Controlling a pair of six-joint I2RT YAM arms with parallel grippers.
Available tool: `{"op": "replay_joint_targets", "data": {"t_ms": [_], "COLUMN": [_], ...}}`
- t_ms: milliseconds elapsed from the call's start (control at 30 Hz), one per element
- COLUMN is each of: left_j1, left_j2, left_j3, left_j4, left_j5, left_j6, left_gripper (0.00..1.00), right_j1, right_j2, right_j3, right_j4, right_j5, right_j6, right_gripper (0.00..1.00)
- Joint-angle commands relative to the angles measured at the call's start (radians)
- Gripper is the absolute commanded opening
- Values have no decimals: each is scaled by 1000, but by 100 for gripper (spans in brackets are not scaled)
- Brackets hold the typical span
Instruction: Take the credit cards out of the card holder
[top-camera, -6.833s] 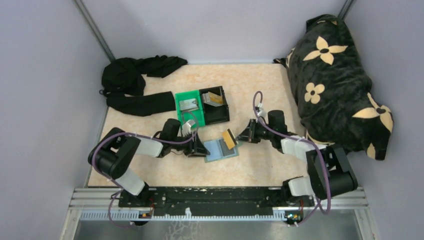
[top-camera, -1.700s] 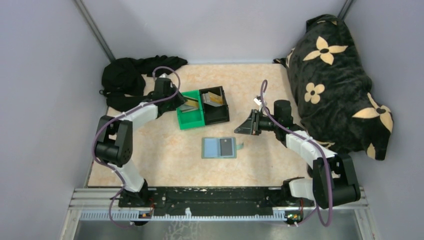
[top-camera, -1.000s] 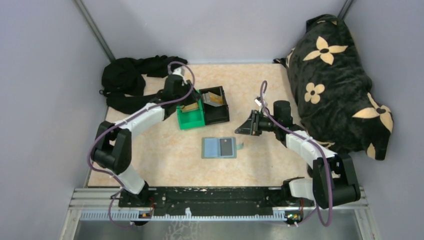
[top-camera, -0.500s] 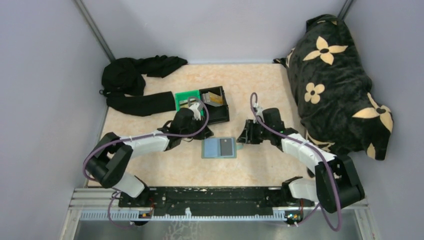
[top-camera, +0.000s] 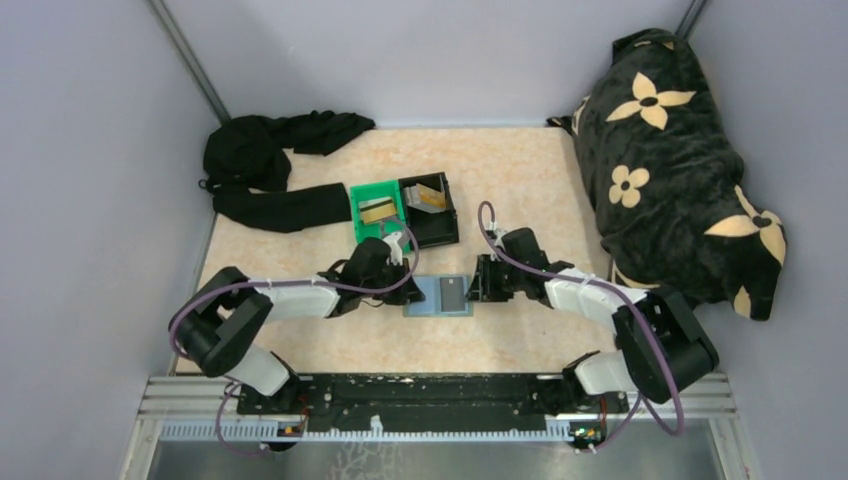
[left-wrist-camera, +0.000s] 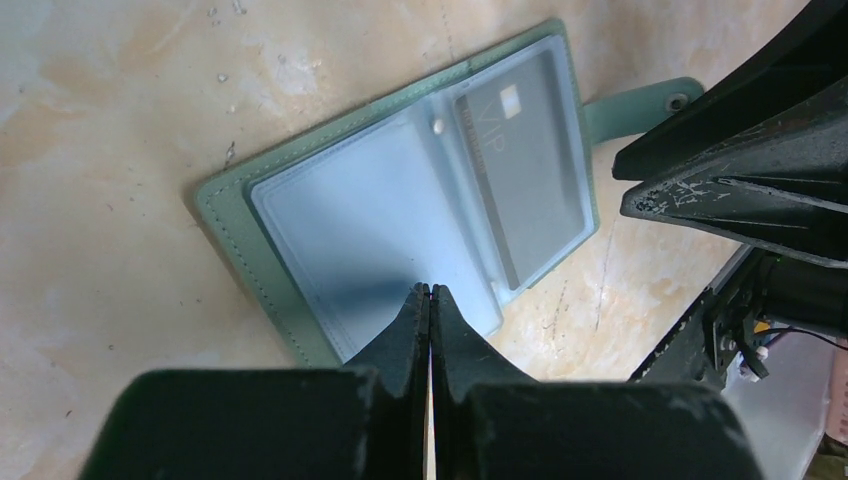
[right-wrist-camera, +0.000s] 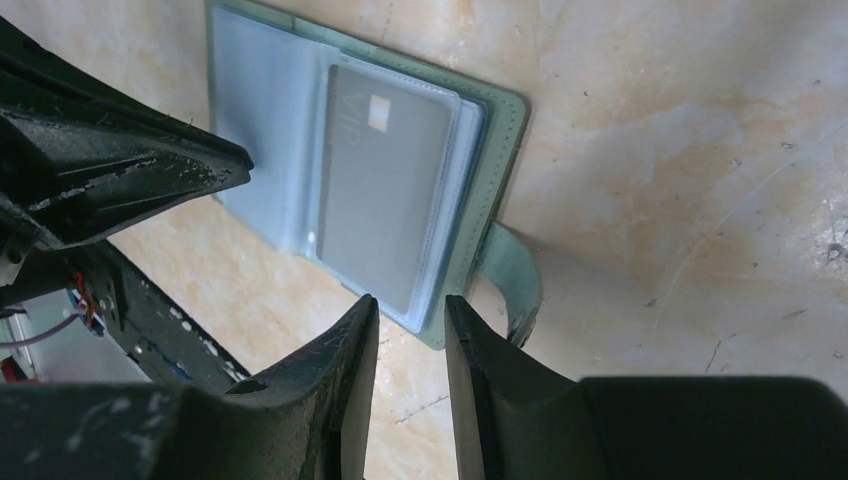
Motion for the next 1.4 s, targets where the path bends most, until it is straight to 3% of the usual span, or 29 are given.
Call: {"op": "replay_joint_targets", "data": {"t_ms": [0,500,567,700,767,967,1067,1167,1367], "left_j1": [0,0,3,5,5,20,22,22,22], "left_j2": [48,70,58,53,68,114,100,84,114], "left_j3": [26,43,73,103,98,45,52,56,34], "left_j4": [20,26,0,21,63,137,38,-20,3], "left_j5": [25,69,102,167,185,194,134,98,88], "left_j6": [-27,-45,-55,-93,-113,-200,-200,-192,-197], "left_gripper": [0,0,6,28,31,33,47,52,53], "right_j1": [25,31,31,31,31,31,31,31,31], "right_j2": [50,121,130,148,153,140,137,146,160], "right_j3": [1,-6,-12,-22,-25,-33,-37,-39,-32], "right_j4": [66,128,140,158,166,162,155,161,174], "right_j5": [15,-6,-8,-11,-18,-24,-20,-21,-37], "right_j6": [9,14,16,23,26,26,21,20,24], "right_gripper": [31,28,21,5,0,0,0,0,0]}}
